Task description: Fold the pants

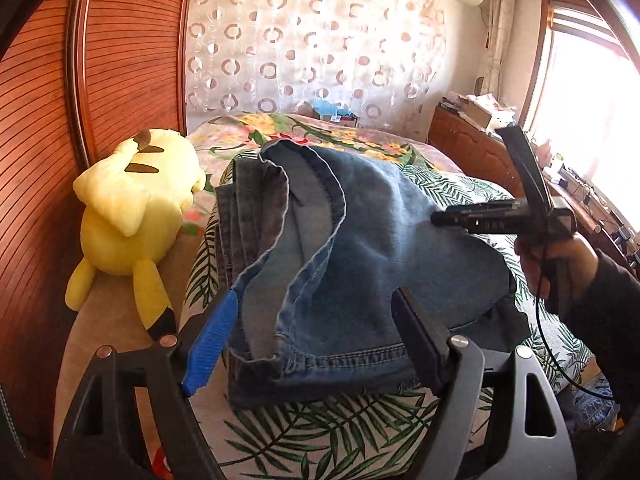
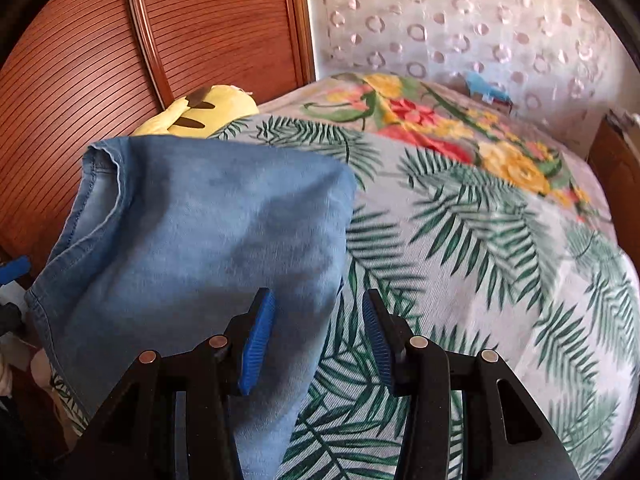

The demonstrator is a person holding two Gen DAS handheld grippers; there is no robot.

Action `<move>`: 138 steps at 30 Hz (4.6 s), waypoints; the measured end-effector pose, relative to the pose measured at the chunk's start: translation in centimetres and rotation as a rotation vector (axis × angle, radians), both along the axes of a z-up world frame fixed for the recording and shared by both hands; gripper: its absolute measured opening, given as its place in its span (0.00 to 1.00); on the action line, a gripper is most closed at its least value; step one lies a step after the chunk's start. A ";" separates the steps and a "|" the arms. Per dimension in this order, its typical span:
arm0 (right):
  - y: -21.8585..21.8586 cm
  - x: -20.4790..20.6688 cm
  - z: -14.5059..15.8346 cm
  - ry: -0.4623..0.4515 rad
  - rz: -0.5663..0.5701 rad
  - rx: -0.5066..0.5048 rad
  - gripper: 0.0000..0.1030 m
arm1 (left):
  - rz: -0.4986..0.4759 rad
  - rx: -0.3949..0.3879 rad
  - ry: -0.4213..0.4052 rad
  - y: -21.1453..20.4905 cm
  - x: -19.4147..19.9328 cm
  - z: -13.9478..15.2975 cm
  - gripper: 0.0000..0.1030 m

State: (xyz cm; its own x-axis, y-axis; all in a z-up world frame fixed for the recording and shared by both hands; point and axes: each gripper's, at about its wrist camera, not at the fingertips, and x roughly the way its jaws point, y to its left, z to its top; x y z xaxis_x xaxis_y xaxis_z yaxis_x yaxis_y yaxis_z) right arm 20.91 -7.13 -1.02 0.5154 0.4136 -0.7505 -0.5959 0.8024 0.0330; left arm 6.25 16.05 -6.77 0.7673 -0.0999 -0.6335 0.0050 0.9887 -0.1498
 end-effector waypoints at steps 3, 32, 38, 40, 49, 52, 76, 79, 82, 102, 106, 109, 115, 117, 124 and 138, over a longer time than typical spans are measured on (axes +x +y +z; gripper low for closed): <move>0.1 0.6 -0.5 0.033 0.000 0.033 0.46 | -0.003 0.004 0.004 -0.2 0.3 -0.1 0.77; -8.1 -3.3 4.2 -0.129 -0.038 0.099 0.05 | -0.058 0.048 -0.042 -3.5 2.5 2.0 0.77; -13.8 -3.4 3.6 -0.136 -0.150 0.048 0.05 | -0.115 0.049 -0.044 -6.2 4.1 2.1 0.77; -15.0 -3.1 2.5 -0.107 -0.168 0.042 0.06 | -0.145 0.049 -0.034 -7.4 5.2 1.6 0.77; -14.5 -5.0 0.5 -0.163 -0.206 0.006 0.37 | -0.219 0.086 0.044 -10.6 9.3 -0.8 0.56; -13.9 -6.7 -0.2 -0.183 -0.186 -0.006 0.39 | -0.218 0.094 0.106 -10.6 10.4 -2.4 0.45; -13.0 -9.1 -3.5 -0.150 -0.178 0.028 0.42 | -0.154 0.104 0.110 -9.7 7.5 -2.0 0.34; -12.8 -9.3 -3.8 -0.157 -0.188 0.031 0.45 | -0.150 0.115 0.091 -9.7 7.9 -1.4 0.48; -12.2 -9.8 -4.2 -0.168 -0.193 0.022 0.46 | -0.160 0.128 0.087 -9.8 8.8 -1.0 0.50; -13.8 -10.3 -3.9 -0.174 -0.249 0.067 0.47 | -0.043 0.254 0.156 -8.9 17.0 -3.0 0.50; -15.3 -10.2 -4.0 -0.143 -0.305 0.071 0.54 | -0.052 0.195 0.117 -8.5 14.3 -1.9 0.50; -15.8 -9.9 -4.2 -0.104 -0.323 0.091 0.56 | -0.068 0.163 0.081 -8.9 12.0 -0.9 0.50; -15.8 -8.6 -4.4 -0.015 -0.310 0.134 0.55 | -0.141 0.110 0.034 -11.0 8.1 0.4 0.50; -15.7 -8.3 -4.3 -0.002 -0.290 0.152 0.39 | -0.187 0.092 0.040 -12.2 6.9 0.0 0.50; -15.2 -8.6 -2.1 -0.043 -0.257 0.187 0.13 | -0.245 0.096 0.110 -14.6 6.1 -2.7 0.50; -8.0 -11.0 4.7 -0.193 -0.064 0.224 0.11 | -0.124 0.052 0.027 -7.1 2.7 0.7 0.50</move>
State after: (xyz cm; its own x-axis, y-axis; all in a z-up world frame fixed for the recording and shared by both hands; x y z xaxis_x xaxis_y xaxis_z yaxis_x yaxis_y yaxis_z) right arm 9.95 -15.14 3.73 0.6698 0.5199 -0.5301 -0.5571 0.8239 0.1042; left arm 8.96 8.91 -6.09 0.7338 -0.1595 -0.6604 0.1247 0.9872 -0.0998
